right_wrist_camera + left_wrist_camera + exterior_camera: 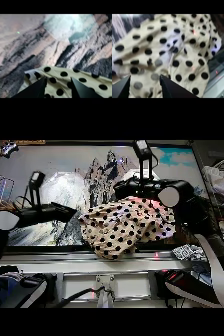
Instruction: Fold the clothes and pants, and hang the long-sleeved shirts on hangers.
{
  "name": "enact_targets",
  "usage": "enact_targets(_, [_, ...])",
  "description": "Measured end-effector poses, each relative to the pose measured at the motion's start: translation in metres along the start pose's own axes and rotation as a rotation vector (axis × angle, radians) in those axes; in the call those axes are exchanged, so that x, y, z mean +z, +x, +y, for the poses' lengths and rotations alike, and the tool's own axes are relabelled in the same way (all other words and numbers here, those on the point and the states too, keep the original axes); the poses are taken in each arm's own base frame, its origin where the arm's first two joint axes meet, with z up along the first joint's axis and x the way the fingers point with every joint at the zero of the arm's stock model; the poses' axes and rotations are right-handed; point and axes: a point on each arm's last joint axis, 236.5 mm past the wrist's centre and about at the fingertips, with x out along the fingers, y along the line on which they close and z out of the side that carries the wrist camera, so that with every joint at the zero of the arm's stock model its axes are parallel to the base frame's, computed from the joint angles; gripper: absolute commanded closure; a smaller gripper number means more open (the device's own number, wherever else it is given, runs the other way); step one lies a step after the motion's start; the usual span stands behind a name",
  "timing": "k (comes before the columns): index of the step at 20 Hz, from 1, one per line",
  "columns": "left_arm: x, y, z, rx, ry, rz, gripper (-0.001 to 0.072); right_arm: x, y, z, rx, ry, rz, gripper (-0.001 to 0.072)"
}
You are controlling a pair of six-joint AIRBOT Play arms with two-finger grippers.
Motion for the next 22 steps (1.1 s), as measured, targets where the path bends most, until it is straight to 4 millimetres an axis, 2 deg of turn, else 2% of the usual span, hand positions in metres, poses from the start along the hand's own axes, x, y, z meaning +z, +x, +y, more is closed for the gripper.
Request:
enact_targets(4, [-0.024,0.014,0.015,0.031,-0.088,0.038,0.0301,-0.042,0.012,-0.036,-0.071,0.107,0.088,0.0346])
enact_targets(7, [-0.032,0.027,0.036,0.083,-0.146,0.033,0.0272,-0.061,0.014,-0.049,-0.098,0.154,0.117,0.0346])
enact_targets(10, [-0.042,0.05,0.058,0.123,-0.201,0.056,0.0256,-0.068,0.014,-0.053,-0.103,0.177,0.123,0.0347])
enact_targets(11, [-0.047,0.059,0.066,0.136,-0.216,0.072,0.0224,-0.069,0.014,-0.053,-0.104,0.181,0.124,0.0347])
enact_targets(12, [-0.052,0.068,0.074,0.15,-0.217,0.087,0.0137,-0.07,0.014,-0.053,-0.104,0.185,0.125,0.0347])
enact_targets(13, [-0.055,0.076,0.082,0.162,-0.215,0.096,0.009,-0.072,0.014,-0.053,-0.104,0.191,0.13,0.0347])
enact_targets(18, [-0.071,0.108,0.114,0.215,-0.204,0.135,0.009,-0.078,0.014,-0.052,-0.098,0.202,0.151,0.035])
enact_targets(22, [-0.075,0.127,0.117,0.19,-0.197,0.158,0.0099,-0.075,0.015,-0.049,-0.087,0.213,0.14,0.035])
